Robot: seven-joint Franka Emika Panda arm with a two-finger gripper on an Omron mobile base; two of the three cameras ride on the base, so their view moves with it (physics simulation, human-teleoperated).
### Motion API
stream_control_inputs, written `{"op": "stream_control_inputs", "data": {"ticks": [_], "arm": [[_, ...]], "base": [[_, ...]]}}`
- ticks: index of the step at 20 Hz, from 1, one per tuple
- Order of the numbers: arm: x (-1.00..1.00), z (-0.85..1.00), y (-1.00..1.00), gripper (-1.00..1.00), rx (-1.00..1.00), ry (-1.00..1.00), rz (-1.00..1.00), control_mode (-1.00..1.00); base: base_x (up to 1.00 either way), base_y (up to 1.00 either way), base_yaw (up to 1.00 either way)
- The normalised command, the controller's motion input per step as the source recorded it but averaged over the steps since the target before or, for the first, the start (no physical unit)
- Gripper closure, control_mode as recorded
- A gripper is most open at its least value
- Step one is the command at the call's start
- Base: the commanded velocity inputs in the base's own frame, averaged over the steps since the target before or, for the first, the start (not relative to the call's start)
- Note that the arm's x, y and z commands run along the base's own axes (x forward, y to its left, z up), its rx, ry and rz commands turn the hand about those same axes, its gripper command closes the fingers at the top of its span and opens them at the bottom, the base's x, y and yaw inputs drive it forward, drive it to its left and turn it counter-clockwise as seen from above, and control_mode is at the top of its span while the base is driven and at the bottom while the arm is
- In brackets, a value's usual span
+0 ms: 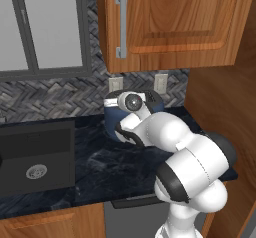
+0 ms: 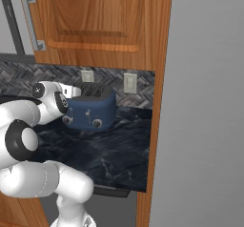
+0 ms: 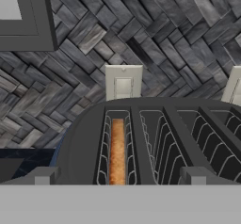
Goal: Start the toaster. Once the lever pops up, take the bread to the plate on the dining counter.
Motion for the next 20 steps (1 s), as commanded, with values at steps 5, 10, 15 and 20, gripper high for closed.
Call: {"op": "stream_control_inputs", "data": {"ticks": [5,10,15,20], "arm": [[0.0,0.0,0.0,-1.0,0.0,0.0,0.0,-1.0],[0.0,0.0,0.0,-1.0,0.0,0.0,0.0,-1.0],[0.0,0.0,0.0,-1.0,0.0,0.0,0.0,-1.0],[0.0,0.0,0.0,-1.0,0.0,0.0,0.0,-1.0]], "base": [[0.0,0.0,0.0],[0.0,0.0,0.0],[0.0,0.0,0.0],[0.0,0.0,0.0]]}}
